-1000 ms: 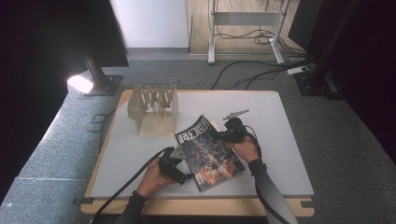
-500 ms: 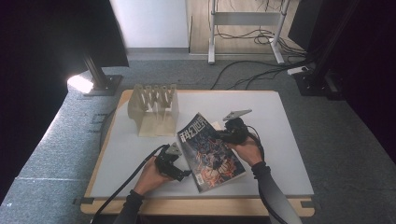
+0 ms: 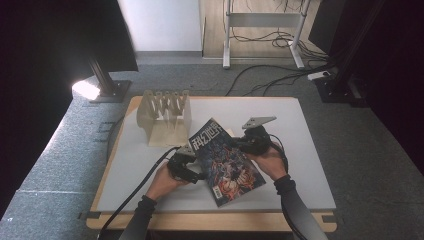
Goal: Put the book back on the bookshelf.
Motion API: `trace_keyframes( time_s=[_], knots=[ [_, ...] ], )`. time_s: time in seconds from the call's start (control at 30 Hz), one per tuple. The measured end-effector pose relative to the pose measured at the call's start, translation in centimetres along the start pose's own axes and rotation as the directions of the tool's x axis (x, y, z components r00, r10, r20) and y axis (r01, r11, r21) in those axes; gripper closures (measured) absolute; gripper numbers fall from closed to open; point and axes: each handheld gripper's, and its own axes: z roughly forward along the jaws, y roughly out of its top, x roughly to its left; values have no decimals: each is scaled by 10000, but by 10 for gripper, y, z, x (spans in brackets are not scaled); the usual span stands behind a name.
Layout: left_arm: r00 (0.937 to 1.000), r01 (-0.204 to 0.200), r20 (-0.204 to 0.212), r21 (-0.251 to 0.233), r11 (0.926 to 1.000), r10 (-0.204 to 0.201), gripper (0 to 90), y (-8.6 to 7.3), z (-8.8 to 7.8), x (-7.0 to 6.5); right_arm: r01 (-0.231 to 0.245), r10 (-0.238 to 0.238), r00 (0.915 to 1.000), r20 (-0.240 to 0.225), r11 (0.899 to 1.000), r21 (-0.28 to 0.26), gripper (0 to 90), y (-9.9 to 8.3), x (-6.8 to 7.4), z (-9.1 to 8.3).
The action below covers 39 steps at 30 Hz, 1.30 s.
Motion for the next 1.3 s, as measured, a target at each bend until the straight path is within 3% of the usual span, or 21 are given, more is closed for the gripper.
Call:
trace_keyframes(
  time_s=[0.2,0.27,0.33,0.57,0.63,0.8,0.97,1.17,1.3],
  knots=[
    [9964,429,733,-187,9989,-414,111,5,7,6,57,-57,10000,-43,9999,-93,822,0,1,-5],
    [9961,523,733,-387,9979,-494,128,6,7,7,34,-36,9999,-144,9999,-130,822,0,1,-5],
    [9964,551,665,-401,9977,-523,151,7,6,7,52,-54,9998,-185,9999,-91,822,0,2,-5],
    [10000,5,-66,-570,9984,-9,215,18,-9,0,-70,61,9996,-293,9995,-303,821,-1,-3,-10],
    [9991,-179,-387,-730,9972,151,248,24,-17,-3,-120,106,9994,-322,9990,-429,821,0,-4,-12],
    [9964,-520,-717,-978,9939,451,268,37,-33,-8,-184,158,9993,-348,9969,-764,820,3,-5,-16],
    [9985,-239,-517,-1649,9860,155,272,46,-42,-6,-149,116,9992,-371,9957,-914,819,5,-5,-19],
    [9989,128,-412,-1895,9818,-210,288,53,-40,1,-97,65,9994,-344,9953,-962,818,4,-5,-21],
    [9958,-38,-912,-1694,9855,-118,360,54,-41,0,-87,59,9995,-305,9955,-939,818,3,-6,-21]
  ],
)
